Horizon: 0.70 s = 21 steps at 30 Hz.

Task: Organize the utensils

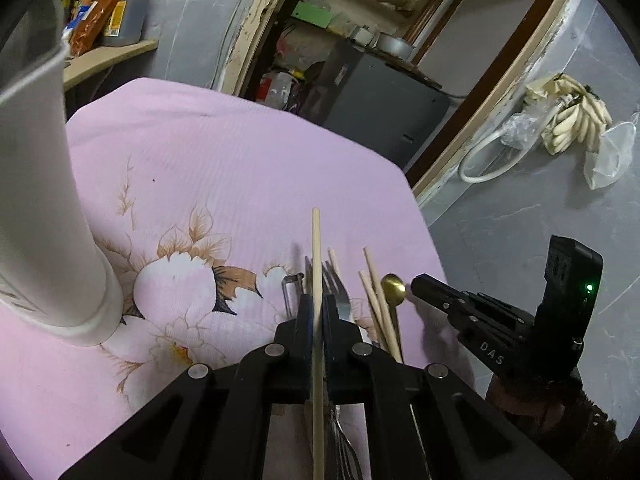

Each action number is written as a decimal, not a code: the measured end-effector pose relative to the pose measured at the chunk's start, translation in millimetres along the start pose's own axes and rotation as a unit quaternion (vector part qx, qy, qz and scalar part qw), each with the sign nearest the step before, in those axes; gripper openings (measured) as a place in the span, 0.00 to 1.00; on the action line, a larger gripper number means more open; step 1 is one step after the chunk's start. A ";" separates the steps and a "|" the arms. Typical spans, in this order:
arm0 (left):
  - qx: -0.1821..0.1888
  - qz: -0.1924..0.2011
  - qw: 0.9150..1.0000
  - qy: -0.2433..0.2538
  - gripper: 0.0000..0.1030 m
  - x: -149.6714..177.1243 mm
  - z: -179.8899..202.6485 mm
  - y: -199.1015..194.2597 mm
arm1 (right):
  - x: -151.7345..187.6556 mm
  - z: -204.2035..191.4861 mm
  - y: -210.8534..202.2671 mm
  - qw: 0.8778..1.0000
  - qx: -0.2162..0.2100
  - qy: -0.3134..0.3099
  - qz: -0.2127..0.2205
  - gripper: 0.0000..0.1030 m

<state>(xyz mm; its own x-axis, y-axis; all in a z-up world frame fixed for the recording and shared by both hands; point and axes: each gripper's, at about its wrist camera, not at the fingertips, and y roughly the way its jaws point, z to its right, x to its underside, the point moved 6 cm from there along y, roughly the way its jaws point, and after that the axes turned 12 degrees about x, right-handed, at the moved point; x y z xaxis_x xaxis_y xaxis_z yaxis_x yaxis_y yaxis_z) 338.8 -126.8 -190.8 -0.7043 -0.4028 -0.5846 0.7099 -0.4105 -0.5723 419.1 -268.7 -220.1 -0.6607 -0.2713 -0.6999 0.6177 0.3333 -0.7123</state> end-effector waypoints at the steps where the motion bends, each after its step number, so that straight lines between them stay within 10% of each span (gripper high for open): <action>1: 0.006 0.006 1.000 0.000 0.05 -1.6 2.0 -3.7 | -1.1 0.2 -6.5 1.000 0.003 0.007 0.009 0.00; 12: 0.053 0.072 0.995 0.036 0.05 -28.1 29.6 -44.3 | -20.7 -22.6 -73.2 0.993 0.068 0.003 0.098 0.00; 21: 0.041 0.052 0.997 0.034 0.05 -23.0 19.5 -43.9 | -16.3 -10.0 -30.2 0.999 0.040 0.022 0.023 0.01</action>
<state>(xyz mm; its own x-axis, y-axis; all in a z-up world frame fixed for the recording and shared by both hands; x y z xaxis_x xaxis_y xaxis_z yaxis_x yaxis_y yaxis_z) 323.7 -115.5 -141.0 -0.6231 -0.3911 -0.6773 0.7735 -0.4362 -0.4597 407.0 -265.3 -186.6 -0.6478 -0.2173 -0.7302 0.6787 0.2707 -0.6827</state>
